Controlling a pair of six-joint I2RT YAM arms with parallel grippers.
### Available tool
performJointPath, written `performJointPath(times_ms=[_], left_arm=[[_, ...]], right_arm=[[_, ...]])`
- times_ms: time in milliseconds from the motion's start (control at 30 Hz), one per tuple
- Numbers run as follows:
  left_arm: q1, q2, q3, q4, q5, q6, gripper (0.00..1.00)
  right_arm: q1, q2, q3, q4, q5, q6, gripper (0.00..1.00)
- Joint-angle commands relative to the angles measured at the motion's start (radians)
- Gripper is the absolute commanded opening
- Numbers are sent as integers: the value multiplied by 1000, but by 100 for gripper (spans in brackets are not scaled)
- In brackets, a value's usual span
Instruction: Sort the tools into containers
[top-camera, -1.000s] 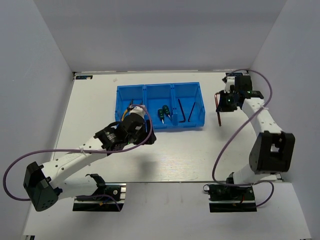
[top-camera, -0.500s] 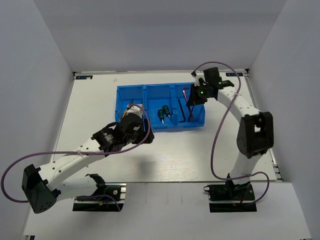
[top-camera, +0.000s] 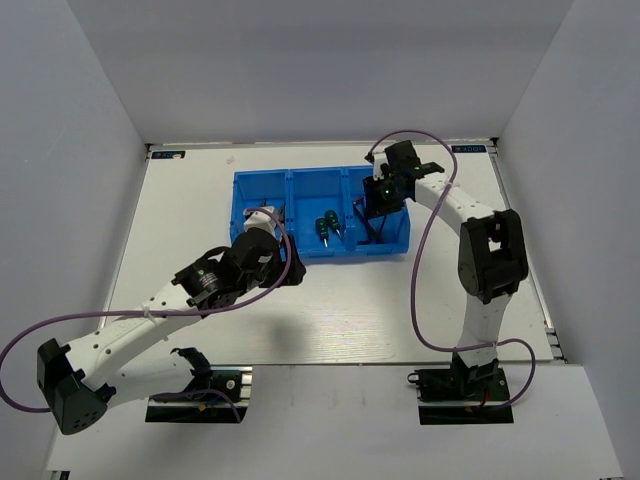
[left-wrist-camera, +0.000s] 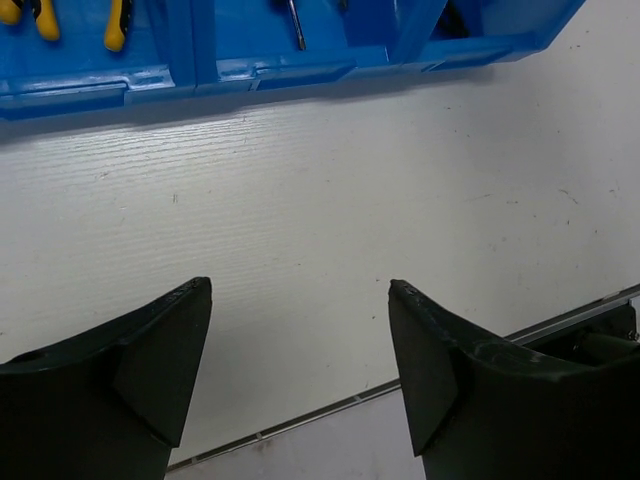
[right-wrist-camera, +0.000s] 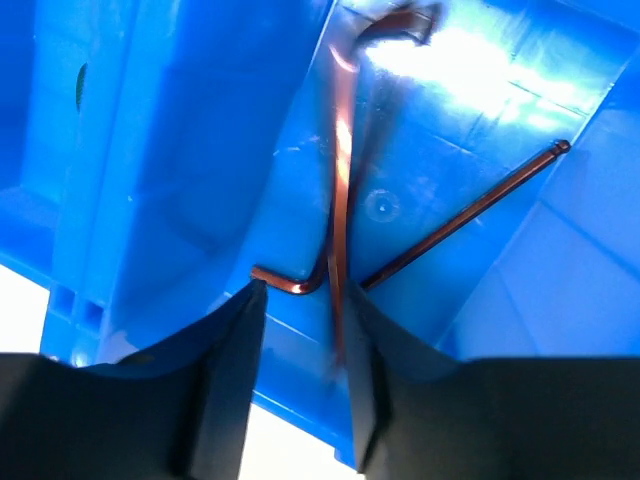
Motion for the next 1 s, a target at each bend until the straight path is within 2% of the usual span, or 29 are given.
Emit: performJointPath(times_ms=[0, 167, 267, 300, 367, 400, 467, 600, 667, 700, 967], left_arm=[[-4, -19, -3, -12, -21, -6, 82], [-4, -9, -3, 6, -30, 3, 88], [-4, -9, 6, 16, -30, 3, 100], [-4, -9, 6, 16, -30, 3, 100], [6, -20, 6, 25, -30, 12, 100], [6, -20, 6, 25, -30, 12, 100], [6, -29, 6, 37, -30, 12, 100], [6, -29, 6, 46, -12, 21, 100], [6, -29, 6, 56, -12, 21, 100], [6, -38, 6, 56, -3, 21, 100], [6, -39, 6, 65, -3, 49, 100]], right_arm=[[7, -63, 32, 21, -21, -9, 46], [5, -130, 25, -5, -27, -3, 49], [5, -214, 11, -31, -40, -28, 58], [5, -234, -1, -39, -53, -37, 69], [-1, -320, -27, -57, -80, -51, 80], [-7, -371, -58, -60, -76, -45, 90], [-9, -444, -119, -77, -83, -31, 90], [-6, -616, -316, -96, 14, 33, 90], [-6, -702, -358, -102, 57, 29, 90], [-7, -721, -401, -102, 106, 30, 90], [-18, -893, -591, -146, 155, 14, 90]])
